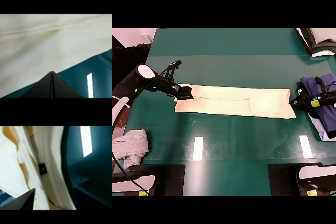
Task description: Fold the shirts.
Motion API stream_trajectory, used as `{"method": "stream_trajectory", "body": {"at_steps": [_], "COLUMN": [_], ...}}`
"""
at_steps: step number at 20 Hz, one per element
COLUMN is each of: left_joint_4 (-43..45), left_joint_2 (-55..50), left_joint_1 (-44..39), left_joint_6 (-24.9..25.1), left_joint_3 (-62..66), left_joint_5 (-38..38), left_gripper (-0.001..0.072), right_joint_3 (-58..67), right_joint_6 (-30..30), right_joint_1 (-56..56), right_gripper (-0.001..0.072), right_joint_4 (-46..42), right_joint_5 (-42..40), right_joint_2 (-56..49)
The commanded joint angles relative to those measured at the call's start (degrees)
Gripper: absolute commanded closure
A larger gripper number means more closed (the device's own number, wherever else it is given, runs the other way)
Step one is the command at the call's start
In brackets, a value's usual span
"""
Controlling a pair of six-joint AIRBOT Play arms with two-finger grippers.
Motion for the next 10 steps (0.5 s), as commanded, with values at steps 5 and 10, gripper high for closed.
{"method": "stream_trajectory", "body": {"at_steps": [5,10], "left_joint_4": [-0.15,-0.15], "left_joint_2": [-0.07,-0.07], "left_joint_1": [-1.44,-1.44], "left_joint_6": [-2.03,-3.06], "left_joint_3": [-0.02,-0.02], "left_joint_5": [0.31,0.15], "left_gripper": [0.0675,0.0682], "right_joint_3": [-0.13,-0.13], "right_joint_6": [-4.04,-4.07], "right_joint_1": [4.74,8.68], "right_gripper": [0.0161,0.0300], "right_joint_4": [6.78,7.17], "right_joint_5": [-2.10,-4.50], "right_joint_2": [-3.52,-3.52]}}
